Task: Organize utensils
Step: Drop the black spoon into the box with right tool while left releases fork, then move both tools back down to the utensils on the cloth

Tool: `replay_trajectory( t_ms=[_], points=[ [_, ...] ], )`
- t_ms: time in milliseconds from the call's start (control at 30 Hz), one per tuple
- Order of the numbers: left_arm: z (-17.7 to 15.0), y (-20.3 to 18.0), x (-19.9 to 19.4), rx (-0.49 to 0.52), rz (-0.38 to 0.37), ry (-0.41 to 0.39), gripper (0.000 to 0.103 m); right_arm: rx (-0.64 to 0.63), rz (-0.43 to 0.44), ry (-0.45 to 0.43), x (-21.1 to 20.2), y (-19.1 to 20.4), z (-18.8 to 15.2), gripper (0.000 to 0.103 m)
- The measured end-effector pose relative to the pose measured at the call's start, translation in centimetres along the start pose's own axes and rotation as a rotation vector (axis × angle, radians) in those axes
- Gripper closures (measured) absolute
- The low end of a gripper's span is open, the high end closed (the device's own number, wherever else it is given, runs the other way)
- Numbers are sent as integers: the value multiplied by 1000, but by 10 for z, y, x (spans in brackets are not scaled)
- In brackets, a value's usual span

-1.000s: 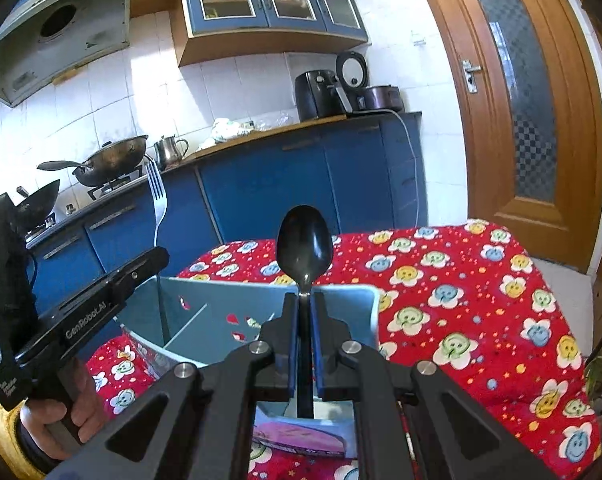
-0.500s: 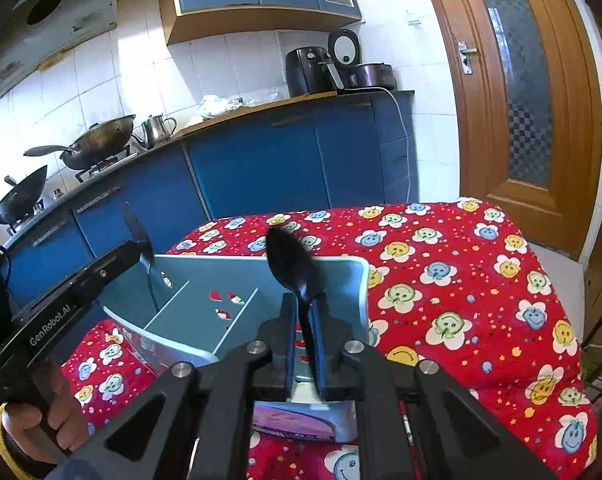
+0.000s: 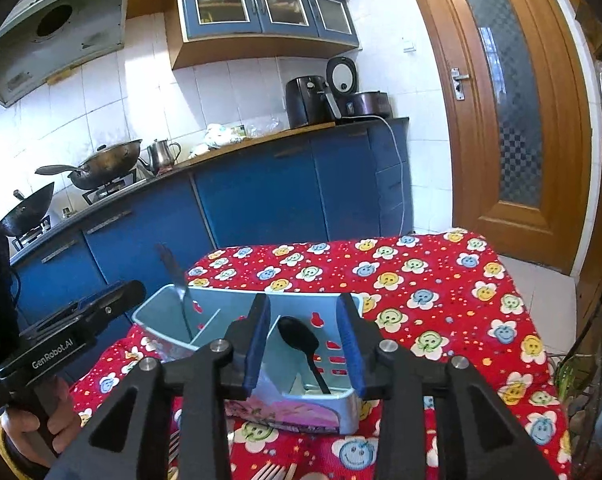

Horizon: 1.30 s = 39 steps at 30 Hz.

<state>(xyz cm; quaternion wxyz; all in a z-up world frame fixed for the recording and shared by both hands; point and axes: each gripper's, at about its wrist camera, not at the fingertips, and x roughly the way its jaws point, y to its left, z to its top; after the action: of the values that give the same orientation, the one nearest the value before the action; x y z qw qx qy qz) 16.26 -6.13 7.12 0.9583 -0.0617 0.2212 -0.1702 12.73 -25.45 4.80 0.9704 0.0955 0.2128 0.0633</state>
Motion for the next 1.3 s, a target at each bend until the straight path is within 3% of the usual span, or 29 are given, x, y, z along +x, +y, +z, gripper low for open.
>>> replay_trajectory(
  t_ms=[333,667,1300],
  points=[
    [-11,8,-28,-10,14,94,57,10,-17,45,-34,9,-9,65],
    [-34,11,-44,24,34,232,57,33,-34,163,-54,16,-34,64],
    [-82,5,-30,64,26,501,55,59,-48,348,-55,7,-85,60]
  ],
)
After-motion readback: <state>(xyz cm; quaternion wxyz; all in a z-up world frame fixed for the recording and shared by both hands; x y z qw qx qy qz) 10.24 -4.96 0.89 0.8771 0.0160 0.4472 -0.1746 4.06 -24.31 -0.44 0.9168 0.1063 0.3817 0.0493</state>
